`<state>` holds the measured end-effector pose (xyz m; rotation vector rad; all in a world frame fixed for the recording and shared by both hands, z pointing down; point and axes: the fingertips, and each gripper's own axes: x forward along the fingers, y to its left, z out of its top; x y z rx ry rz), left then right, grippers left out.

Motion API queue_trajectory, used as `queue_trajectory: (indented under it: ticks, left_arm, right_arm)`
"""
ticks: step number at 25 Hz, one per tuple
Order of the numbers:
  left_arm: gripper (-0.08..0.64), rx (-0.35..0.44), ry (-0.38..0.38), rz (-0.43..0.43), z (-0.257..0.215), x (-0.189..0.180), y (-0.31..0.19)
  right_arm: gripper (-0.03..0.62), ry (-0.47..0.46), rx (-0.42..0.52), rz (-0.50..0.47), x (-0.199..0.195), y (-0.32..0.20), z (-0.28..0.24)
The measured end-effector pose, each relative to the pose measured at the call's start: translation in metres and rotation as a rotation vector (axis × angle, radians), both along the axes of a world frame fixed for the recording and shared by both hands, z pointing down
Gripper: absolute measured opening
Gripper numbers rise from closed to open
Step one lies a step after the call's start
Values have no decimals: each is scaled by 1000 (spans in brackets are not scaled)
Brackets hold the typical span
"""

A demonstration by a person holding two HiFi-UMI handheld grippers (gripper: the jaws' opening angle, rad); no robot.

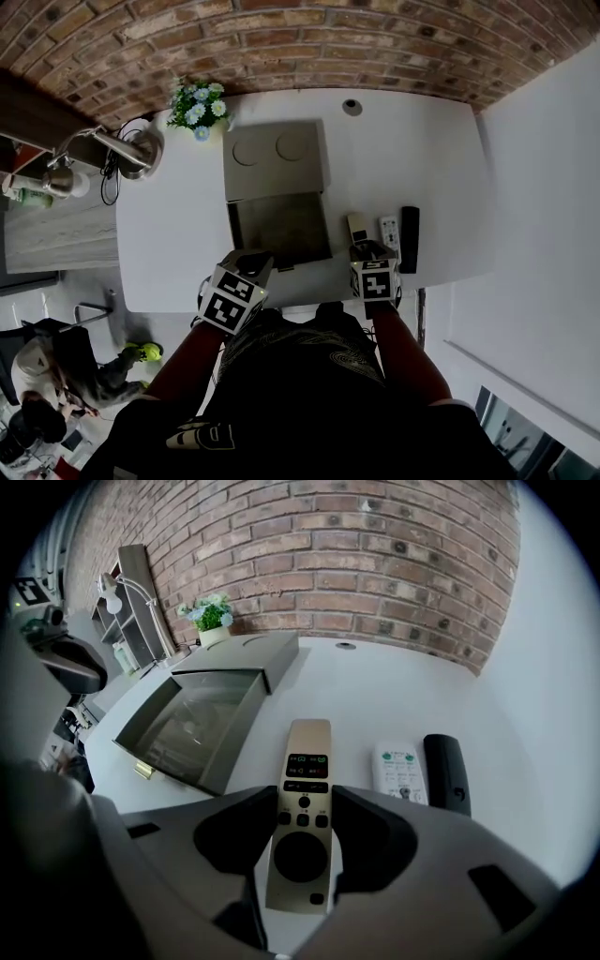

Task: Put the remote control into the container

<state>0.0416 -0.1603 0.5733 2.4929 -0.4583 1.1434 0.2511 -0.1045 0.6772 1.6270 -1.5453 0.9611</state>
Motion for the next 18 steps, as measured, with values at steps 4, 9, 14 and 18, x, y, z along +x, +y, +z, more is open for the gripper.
queue_trajectory:
  ticks: [4,9,14,18]
  left_arm:
    - [8,11,17,-44,-5,-14,-8]
    - [8,26,54,-133,-11,-36,-20]
    - [8,37,80,-221,-19,-67,-26]
    - [8,39,84,-293,-24,-94,-23]
  right_arm:
    - [186,18,79,-25,-2,-11,-31]
    - [185,50,218,-326,-53,-56,-82]
    - [184,215,217,-871,-144,-93,-73]
    - [184,381,168,-1163,-181,-118,-46]
